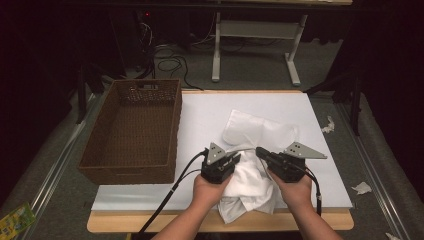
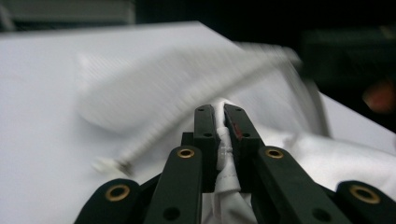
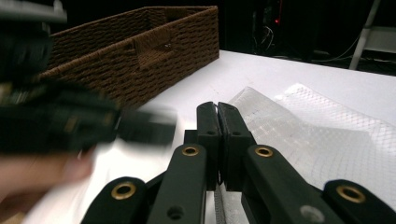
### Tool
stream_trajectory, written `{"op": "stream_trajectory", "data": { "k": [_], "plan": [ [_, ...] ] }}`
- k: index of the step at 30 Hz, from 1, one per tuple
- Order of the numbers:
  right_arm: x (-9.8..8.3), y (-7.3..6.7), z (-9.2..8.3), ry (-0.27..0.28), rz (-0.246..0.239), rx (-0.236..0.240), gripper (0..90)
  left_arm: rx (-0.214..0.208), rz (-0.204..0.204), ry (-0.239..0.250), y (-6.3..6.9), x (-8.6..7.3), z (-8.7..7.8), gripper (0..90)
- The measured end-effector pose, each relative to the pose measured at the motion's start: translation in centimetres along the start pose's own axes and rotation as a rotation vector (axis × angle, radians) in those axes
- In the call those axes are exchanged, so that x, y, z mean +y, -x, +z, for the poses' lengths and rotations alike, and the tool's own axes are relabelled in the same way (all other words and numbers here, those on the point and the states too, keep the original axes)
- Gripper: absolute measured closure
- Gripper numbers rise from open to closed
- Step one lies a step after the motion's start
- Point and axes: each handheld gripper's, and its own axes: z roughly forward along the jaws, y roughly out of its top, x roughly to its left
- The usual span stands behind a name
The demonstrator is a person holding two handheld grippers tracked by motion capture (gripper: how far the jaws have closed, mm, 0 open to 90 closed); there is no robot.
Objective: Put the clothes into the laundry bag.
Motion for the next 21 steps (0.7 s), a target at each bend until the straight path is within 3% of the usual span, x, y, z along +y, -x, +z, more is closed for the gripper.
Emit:
{"op": "stream_trajectory", "data": {
  "k": [2, 4, 5, 6, 9, 10, 11, 15, 16, 19, 21],
  "plan": [
    [0.0, -0.1, 0.0, 0.005, -0.006, 0.009, 89.3, 0.042, 0.001, 0.059, 0.2, 0.5, 0.3, 84.3],
    [0.1, -0.2, 0.0, 0.011, -0.005, 0.006, 89.3, 0.07, 0.063, 0.086, 1.0, 0.2, 0.8, 84.2],
    [0.1, -0.2, -0.1, 0.014, -0.003, 0.003, 89.3, 0.081, 0.087, 0.083, 1.4, -0.2, 1.1, 84.1],
    [0.1, 0.0, -0.1, 0.013, 0.001, 0.002, 89.3, 0.074, 0.101, 0.04, 1.7, -1.0, 2.0, 83.8],
    [0.0, 0.1, -0.1, 0.007, 0.001, -0.001, 89.3, 0.071, 0.112, 0.009, 1.8, -1.6, 2.7, 81.0],
    [0.0, 0.3, -0.1, 0.004, 0.007, 0.002, 89.3, 0.053, 0.104, -0.007, 1.7, -1.7, 2.7, 65.9],
    [0.0, 0.3, -0.1, 0.004, 0.007, 0.002, 89.3, 0.046, 0.097, -0.001, 1.7, -1.8, 2.6, 65.9],
    [0.0, 0.3, -0.3, 0.009, 0.006, 0.001, 89.3, 0.027, 0.069, 0.065, 1.6, -1.5, 0.4, 40.7],
    [0.0, 0.4, -0.2, 0.007, 0.008, -0.003, 89.3, -0.001, 0.092, 0.086, 2.1, -1.8, -1.0, 33.7],
    [0.0, 0.4, -0.2, 0.005, 0.009, -0.002, 89.3, -0.038, 0.127, 0.081, 2.7, -2.5, -1.9, 25.2],
    [0.0, 0.4, -0.1, 0.004, 0.007, -0.005, 89.3, -0.069, 0.141, 0.025, 3.2, -3.4, -2.1, 22.4]
  ]
}}
